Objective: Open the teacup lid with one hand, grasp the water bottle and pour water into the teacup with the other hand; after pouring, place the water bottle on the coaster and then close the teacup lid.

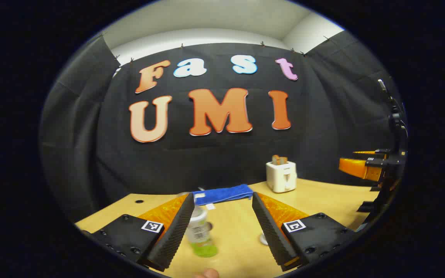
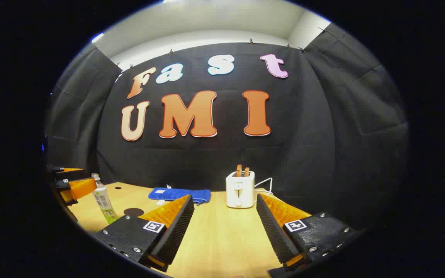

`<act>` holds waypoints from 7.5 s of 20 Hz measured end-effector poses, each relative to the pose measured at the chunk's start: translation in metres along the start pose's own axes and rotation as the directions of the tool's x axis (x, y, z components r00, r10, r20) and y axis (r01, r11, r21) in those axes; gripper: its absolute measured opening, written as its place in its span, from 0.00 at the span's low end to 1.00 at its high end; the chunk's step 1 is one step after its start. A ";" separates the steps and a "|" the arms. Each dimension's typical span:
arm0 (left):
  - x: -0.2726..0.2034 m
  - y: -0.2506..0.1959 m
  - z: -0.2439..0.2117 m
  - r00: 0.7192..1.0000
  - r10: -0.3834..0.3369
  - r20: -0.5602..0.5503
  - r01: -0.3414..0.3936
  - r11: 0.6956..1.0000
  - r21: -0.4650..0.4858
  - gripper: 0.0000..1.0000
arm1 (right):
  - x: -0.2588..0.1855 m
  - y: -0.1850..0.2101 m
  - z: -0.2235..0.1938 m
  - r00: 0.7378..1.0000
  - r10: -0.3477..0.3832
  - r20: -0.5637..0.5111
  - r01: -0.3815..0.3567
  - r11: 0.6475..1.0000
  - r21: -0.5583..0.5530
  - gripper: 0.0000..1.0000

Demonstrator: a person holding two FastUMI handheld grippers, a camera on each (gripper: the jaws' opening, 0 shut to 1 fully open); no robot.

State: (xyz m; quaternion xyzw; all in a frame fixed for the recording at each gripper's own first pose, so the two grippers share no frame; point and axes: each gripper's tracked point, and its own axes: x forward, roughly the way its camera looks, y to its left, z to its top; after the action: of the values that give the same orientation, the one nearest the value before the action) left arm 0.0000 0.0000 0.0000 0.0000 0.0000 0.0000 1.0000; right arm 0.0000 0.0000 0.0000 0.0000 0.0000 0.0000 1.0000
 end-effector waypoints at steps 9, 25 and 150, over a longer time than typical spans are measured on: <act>-0.019 0.122 -0.023 0.979 0.206 0.000 -0.204 0.970 -0.133 0.95 | -0.010 0.049 -0.017 0.997 -0.055 -0.051 0.057 0.998 0.038 0.97; 0.001 0.107 -0.055 0.984 0.159 -0.083 -0.170 0.976 -0.136 0.97 | 0.023 0.100 -0.081 0.978 0.020 -0.210 -0.031 0.998 -0.051 0.97; 0.128 -0.073 -0.114 0.802 0.024 -0.598 0.521 -0.518 0.678 0.61 | -0.031 -0.046 -0.157 0.840 -0.161 -0.518 0.215 0.976 0.046 0.20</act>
State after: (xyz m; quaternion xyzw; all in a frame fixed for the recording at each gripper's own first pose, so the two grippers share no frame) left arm 0.1283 -0.0732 -0.1139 0.8288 0.1643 -0.2688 0.4624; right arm -0.0308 -0.0457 -0.1570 0.0510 0.2651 -0.0981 0.9579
